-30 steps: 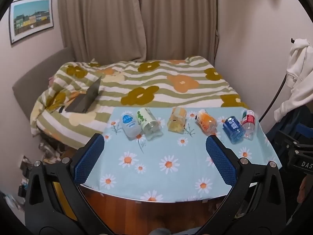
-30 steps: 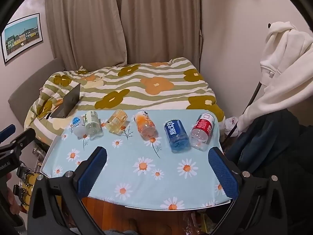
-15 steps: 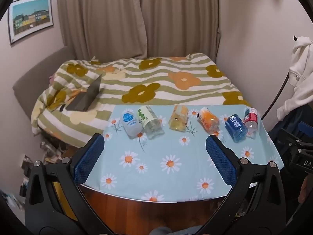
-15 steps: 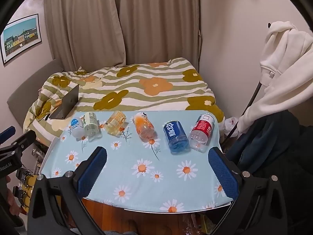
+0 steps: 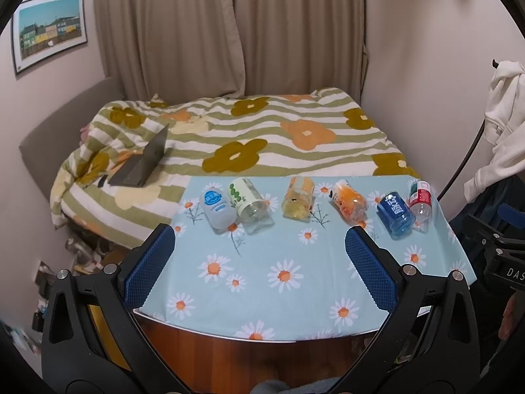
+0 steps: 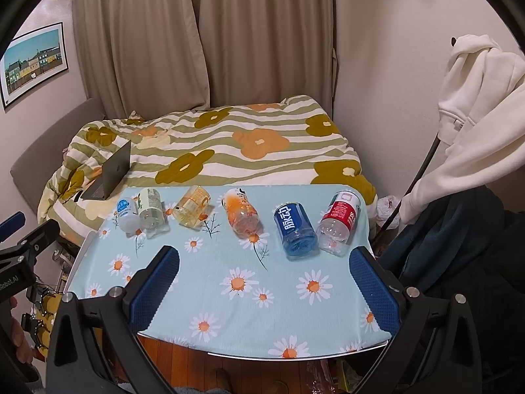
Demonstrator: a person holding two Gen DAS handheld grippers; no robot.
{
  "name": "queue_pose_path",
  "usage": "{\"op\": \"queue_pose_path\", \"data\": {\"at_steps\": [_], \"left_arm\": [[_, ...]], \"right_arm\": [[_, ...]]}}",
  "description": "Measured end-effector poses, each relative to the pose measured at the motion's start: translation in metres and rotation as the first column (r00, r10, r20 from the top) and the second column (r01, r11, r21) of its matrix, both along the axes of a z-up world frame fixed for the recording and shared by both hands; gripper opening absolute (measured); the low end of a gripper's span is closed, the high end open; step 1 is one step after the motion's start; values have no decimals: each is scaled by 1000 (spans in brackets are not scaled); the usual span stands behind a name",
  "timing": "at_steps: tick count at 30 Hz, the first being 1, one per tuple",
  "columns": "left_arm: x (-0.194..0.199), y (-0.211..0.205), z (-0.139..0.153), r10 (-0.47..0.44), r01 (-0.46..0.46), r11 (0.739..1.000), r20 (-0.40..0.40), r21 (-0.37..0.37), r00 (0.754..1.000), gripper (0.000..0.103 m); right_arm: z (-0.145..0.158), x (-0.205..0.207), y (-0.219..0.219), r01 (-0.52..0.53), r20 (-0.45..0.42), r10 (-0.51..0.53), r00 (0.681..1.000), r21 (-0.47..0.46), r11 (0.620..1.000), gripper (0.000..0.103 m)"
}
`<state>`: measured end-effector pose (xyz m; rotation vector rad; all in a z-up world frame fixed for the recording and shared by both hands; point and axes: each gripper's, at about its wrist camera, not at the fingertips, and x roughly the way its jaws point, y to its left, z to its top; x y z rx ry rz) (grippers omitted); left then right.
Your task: Flip cup upright
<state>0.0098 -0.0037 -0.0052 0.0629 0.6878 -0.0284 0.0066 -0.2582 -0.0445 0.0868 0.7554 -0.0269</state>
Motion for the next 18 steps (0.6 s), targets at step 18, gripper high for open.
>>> {"op": "queue_pose_path", "data": {"at_steps": [18], "left_arm": [[5, -1, -4, 0, 0, 1000, -4, -3, 1000, 103]], "right_arm": [[-2, 2, 3, 0, -4, 0, 1000, 0, 1000, 103]]}}
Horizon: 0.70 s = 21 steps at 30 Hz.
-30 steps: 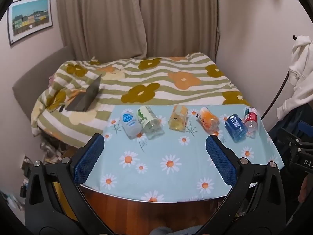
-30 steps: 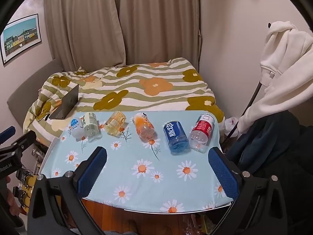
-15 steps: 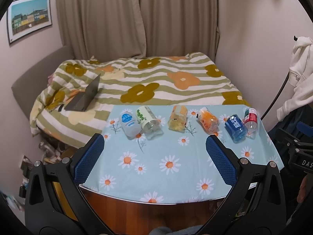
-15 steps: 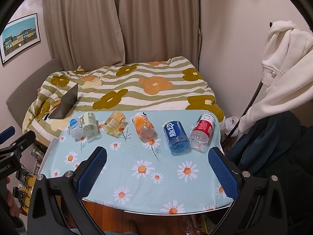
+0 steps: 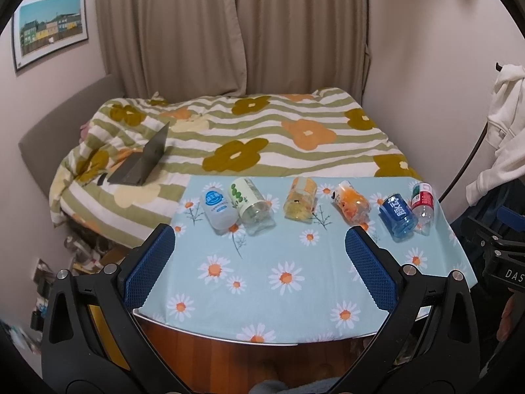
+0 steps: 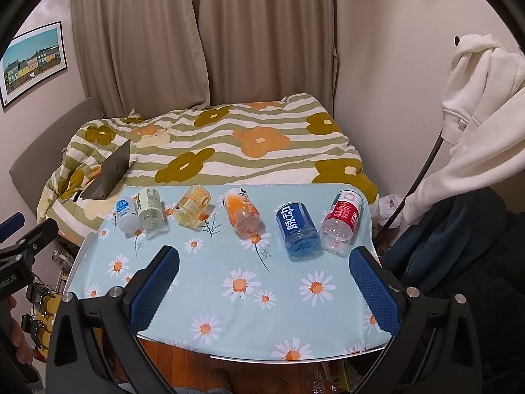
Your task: Flip cup upright
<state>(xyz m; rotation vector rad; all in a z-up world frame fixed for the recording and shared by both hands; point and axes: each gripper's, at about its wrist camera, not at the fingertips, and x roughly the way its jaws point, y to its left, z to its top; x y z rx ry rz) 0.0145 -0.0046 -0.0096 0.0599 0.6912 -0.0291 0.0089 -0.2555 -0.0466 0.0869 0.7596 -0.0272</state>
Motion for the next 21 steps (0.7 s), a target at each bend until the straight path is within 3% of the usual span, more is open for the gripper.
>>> {"op": "queue_pose_path", "data": {"at_steps": [21], "left_arm": [[7, 3, -6, -2, 2, 1000, -7, -11, 1000, 103]], "right_arm": [[-1, 5, -2, 3, -5, -3, 1000, 0, 1000, 103]]}}
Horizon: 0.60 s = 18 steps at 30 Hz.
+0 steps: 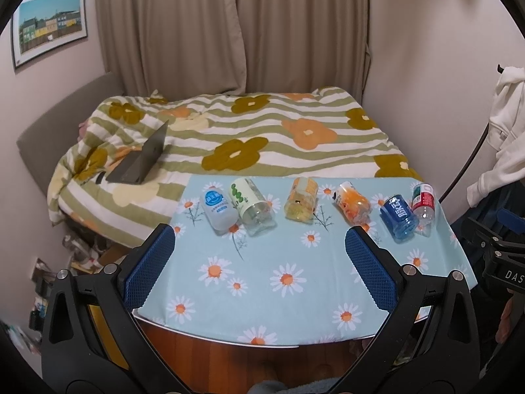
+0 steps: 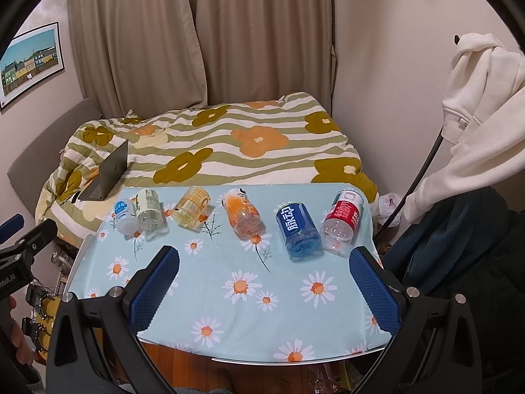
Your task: Flip cup upright
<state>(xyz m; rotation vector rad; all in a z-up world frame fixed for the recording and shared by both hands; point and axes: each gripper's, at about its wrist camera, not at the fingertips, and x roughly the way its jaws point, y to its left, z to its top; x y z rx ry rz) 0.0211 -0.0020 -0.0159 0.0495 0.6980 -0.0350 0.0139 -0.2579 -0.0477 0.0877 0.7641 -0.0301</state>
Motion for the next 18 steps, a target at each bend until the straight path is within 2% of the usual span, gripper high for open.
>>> {"op": "queue_pose_path", "data": {"at_steps": [18], "left_arm": [[2, 1, 0, 0, 0, 1000, -1, -2, 1000, 103]], "right_arm": [[-6, 6, -5, 1, -4, -1, 1000, 2, 1000, 103]]}}
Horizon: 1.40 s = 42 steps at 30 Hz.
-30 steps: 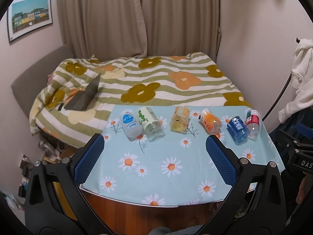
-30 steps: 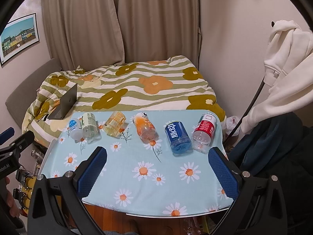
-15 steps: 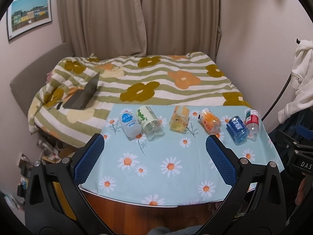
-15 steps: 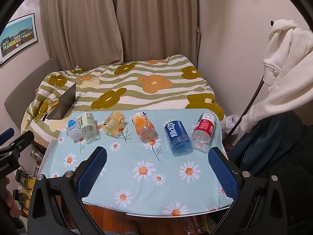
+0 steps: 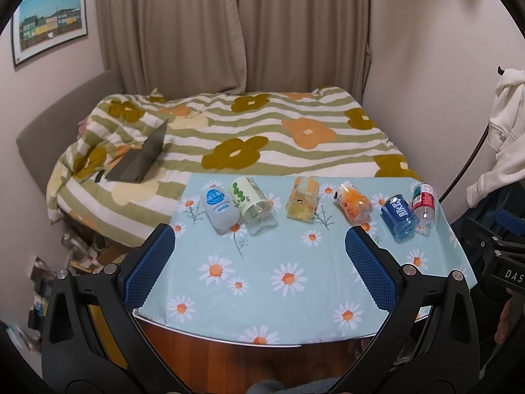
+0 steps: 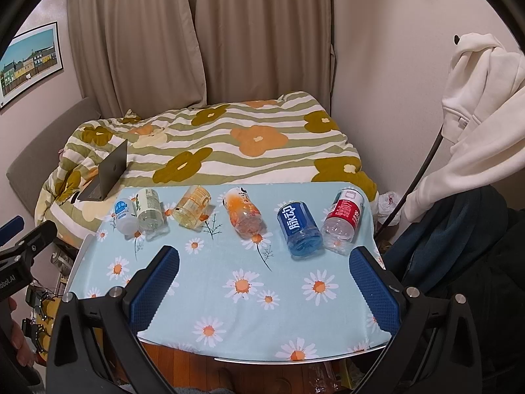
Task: Flip cup upright
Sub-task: 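Move the right gripper down to the lying red-label water bottle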
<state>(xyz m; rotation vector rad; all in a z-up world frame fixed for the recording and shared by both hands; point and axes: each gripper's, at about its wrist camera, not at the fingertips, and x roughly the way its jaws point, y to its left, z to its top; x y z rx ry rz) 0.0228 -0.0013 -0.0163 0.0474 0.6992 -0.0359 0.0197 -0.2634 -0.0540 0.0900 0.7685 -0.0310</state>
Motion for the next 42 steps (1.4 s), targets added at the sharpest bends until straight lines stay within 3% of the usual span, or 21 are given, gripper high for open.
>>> {"op": "queue_pose_path", "data": {"at_steps": [11, 23, 39, 42], "left_arm": [[9, 2, -7, -14, 14, 1000, -27, 8, 1000, 103], [50, 16, -32, -85, 87, 996, -167, 7, 982, 103], [133, -66, -85, -7, 26, 998, -359, 50, 933, 103], [149, -83, -96, 9, 17, 998, -388, 63, 922, 103]], "right_arm": [[-1, 3, -2, 20, -19, -20, 1000, 17, 1000, 103], [-17, 19, -13, 155, -113, -148, 982, 48, 987, 103], [-83, 131, -128, 182, -288, -138, 948, 129, 975, 103], [-101, 156, -147, 177, -329, -118, 937, 156, 972, 96]]}}
